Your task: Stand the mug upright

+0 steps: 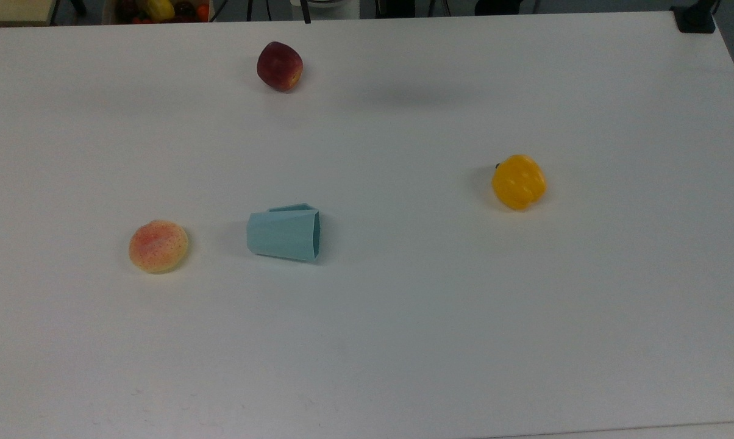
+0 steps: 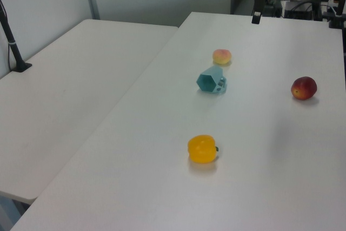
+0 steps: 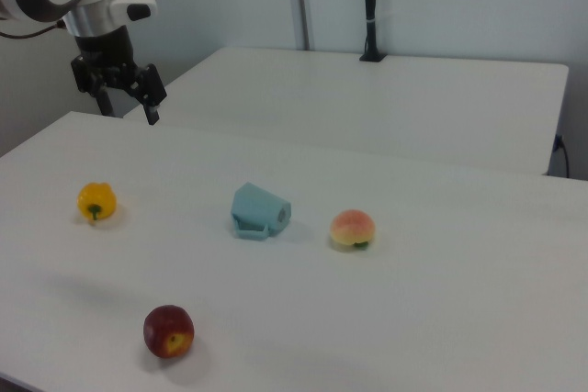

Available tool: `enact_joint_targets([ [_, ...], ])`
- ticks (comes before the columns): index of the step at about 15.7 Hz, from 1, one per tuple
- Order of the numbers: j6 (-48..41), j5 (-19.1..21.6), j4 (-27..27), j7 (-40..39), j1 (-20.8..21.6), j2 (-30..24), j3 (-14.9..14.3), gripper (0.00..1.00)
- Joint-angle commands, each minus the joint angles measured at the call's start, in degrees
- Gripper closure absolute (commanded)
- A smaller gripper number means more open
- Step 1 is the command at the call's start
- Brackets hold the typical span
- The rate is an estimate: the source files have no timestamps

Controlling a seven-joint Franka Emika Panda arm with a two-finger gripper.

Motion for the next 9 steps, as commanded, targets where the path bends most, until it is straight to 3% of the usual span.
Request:
enact_joint_targets([
  [1, 1.5, 0.4, -2.1, -0.4, 0.8, -1.6, -1.2, 0.0],
  [7, 1.6, -2.1, -1.5, -0.1, 0.3, -0.5, -1.3, 0.0],
  [9, 1.5, -3.9, 0.7, 4.3, 0.2, 1.4, -1.3, 0.0],
])
